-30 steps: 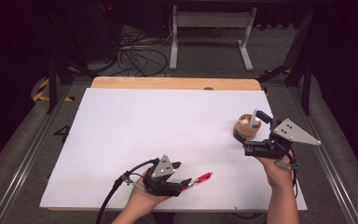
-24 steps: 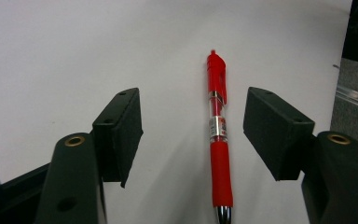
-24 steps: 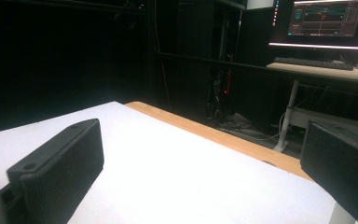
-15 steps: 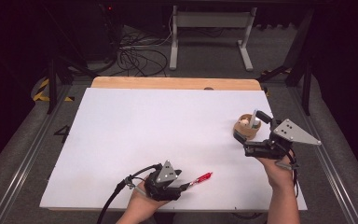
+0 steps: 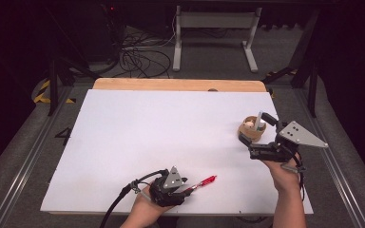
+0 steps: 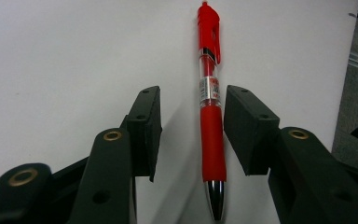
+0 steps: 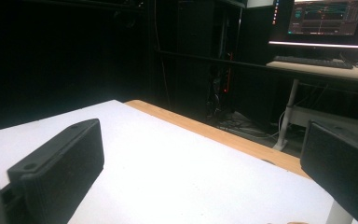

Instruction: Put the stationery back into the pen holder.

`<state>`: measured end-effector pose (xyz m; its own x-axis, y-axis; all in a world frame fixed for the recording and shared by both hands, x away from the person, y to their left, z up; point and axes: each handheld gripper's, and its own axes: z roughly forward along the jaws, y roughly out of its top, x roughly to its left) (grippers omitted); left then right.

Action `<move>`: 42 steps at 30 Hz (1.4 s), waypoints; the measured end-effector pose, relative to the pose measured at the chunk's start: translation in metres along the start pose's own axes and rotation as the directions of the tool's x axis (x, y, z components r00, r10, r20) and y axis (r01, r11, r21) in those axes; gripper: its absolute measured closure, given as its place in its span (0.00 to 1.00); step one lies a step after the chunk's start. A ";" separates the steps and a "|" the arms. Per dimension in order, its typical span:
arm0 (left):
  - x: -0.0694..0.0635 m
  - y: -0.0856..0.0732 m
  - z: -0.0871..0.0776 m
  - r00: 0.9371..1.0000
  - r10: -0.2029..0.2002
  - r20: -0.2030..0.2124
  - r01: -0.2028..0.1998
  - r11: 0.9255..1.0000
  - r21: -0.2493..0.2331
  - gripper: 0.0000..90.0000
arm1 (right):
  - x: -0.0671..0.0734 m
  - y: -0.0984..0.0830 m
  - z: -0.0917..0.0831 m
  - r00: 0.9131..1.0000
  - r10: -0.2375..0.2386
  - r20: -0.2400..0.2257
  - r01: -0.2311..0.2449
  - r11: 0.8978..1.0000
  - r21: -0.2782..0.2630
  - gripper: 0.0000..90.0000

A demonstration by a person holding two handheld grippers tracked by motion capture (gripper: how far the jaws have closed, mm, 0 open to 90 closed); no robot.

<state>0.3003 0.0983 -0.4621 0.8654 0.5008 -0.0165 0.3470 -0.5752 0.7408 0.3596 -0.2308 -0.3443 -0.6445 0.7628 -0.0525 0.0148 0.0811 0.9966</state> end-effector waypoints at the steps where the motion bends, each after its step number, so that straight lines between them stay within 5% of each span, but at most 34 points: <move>1: 0.000 0.000 0.000 1.000 0.005 0.000 -0.005 1.000 0.003 0.65 | 0.000 0.000 0.000 1.000 0.000 0.000 0.000 1.000 0.000 0.00; 23: -0.010 -0.006 -0.004 0.999 -0.001 -0.033 0.002 1.000 0.025 0.72 | 0.002 0.001 0.000 1.000 -0.018 -0.016 0.019 1.000 0.008 0.00; 28: -0.009 -0.008 -0.004 0.999 -0.005 -0.045 0.006 1.000 0.011 0.83 | 0.003 0.001 0.002 0.999 -0.028 -0.021 0.028 0.999 0.015 0.00; 42: -0.002 -0.006 -0.005 0.999 -0.029 -0.015 0.030 1.000 0.011 0.89 | 0.005 0.000 0.002 0.998 -0.055 -0.042 0.056 0.998 0.023 0.02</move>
<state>0.2941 0.1040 -0.4629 0.8492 0.5273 -0.0282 0.3763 -0.5669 0.7329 0.3582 -0.2258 -0.3451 -0.6756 0.7297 -0.1050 -0.0037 0.1390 0.9903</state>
